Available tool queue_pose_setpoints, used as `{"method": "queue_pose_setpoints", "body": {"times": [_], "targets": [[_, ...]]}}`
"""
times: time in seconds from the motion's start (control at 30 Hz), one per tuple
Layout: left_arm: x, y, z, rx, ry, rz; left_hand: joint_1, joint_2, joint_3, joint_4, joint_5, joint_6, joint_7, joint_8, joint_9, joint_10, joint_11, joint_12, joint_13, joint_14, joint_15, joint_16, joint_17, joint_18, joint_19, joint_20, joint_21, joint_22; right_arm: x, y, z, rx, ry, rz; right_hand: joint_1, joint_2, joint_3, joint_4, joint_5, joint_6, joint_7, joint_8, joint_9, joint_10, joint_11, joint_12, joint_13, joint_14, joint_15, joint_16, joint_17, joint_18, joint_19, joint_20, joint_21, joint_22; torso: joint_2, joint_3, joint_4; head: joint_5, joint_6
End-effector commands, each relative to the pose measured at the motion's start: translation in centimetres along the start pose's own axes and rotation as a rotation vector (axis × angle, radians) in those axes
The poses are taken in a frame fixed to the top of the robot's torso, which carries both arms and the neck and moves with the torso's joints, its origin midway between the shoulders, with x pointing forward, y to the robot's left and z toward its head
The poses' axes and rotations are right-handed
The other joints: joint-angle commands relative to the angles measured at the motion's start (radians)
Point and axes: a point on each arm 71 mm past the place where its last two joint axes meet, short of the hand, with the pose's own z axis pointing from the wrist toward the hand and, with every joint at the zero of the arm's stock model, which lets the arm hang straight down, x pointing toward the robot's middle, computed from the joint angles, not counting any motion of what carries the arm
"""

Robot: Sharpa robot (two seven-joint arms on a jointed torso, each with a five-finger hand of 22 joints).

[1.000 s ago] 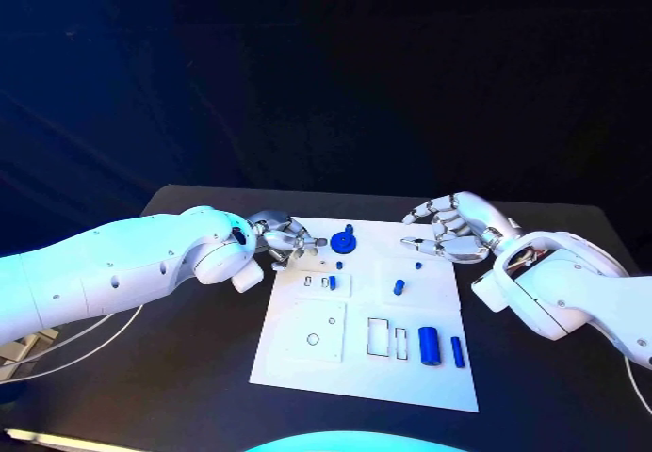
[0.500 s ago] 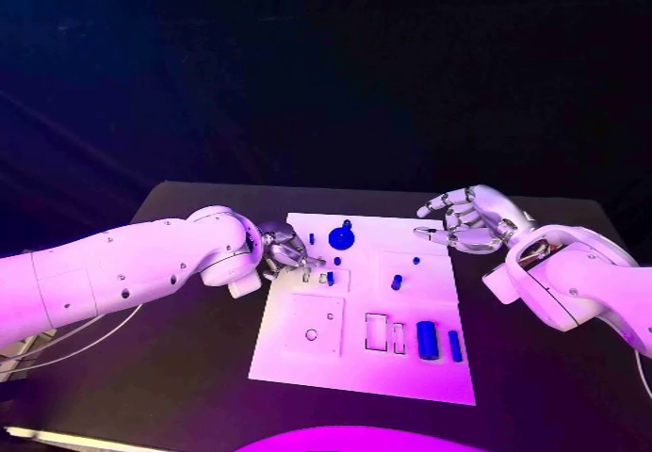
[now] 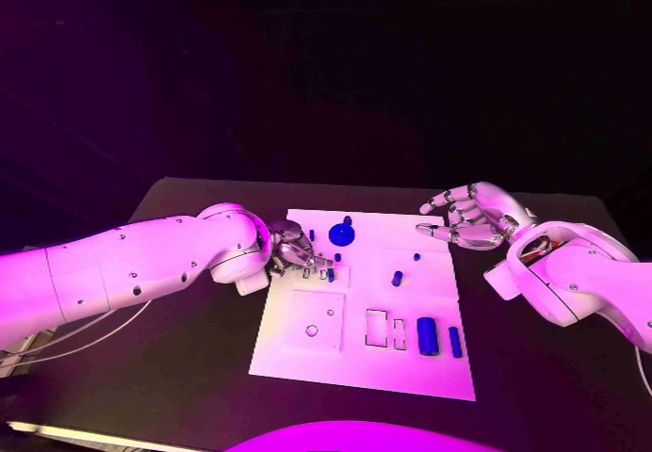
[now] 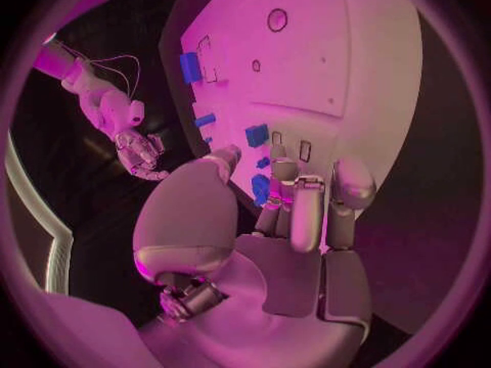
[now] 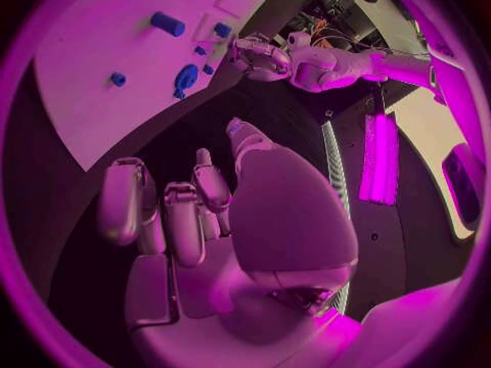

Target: Assemble the parts on the task board

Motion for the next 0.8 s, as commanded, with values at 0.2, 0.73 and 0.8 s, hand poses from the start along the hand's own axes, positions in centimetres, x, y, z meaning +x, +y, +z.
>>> {"method": "queue_pose_setpoints", "body": {"times": [0.2, 0.73, 0.8], "targets": [[0.4, -0.5, 0.5, -0.003, 0.035, 0.018, -0.014, 0.003, -0.006, 0.0, -0.007, 0.0, -0.005, 0.008, 0.002, 0.011, 0.002, 0.009, 0.005, 0.02, -0.001, 0.009, 0.08, -0.018, 0.011, 0.002, 0.007, 0.006, 0.2, -0.2, 0.0, 0.013, 0.015, -0.003, -0.008, 0.005, -0.004, 0.0, -0.005, -0.002, 0.001, 0.006, 0.001, -0.01, 0.0, -0.008, -0.004, 0.074, 0.001, -0.006, 0.148, 0.015, -0.006, 0.001, -0.007, 0.057, -0.001, -0.0006, -0.0007, -0.003, -0.002], [0.5, -0.9, 1.4, -0.011, 0.051, 0.045, -0.016, 0.004, -0.007, 0.0, -0.007, -0.001, -0.005, 0.009, 0.004, 0.013, 0.002, 0.011, 0.008, 0.022, -0.002, 0.011, 0.084, -0.019, 0.015, 0.002, 0.01, 0.011, 0.4, -0.3, 0.1, 0.018, 0.025, -0.01, -0.009, 0.006, -0.004, 0.0, -0.005, -0.003, 0.001, 0.007, 0.001, -0.01, 0.0, -0.008, -0.003, 0.073, 0.001, -0.006, 0.147, 0.016, -0.007, 0.001, -0.009, 0.056, -0.001, 0.0, -0.001, -0.009, 0.002], [0.6, -1.0, 1.5, -0.012, 0.058, 0.054, -0.016, 0.006, -0.007, 0.0, -0.006, -0.001, -0.006, 0.01, 0.005, 0.012, 0.001, 0.01, 0.007, 0.026, -0.002, 0.016, 0.093, -0.021, 0.022, 0.001, 0.014, 0.022, 0.4, -0.3, 0.1, 0.018, 0.026, -0.01, -0.011, 0.006, -0.004, 0.001, -0.005, -0.003, 0.001, 0.008, 0.001, -0.01, 0.0, -0.008, -0.003, 0.073, 0.001, -0.007, 0.147, 0.016, -0.007, 0.001, -0.01, 0.055, 0.0, -0.0005, -0.0014, -0.011, -0.001]]}}
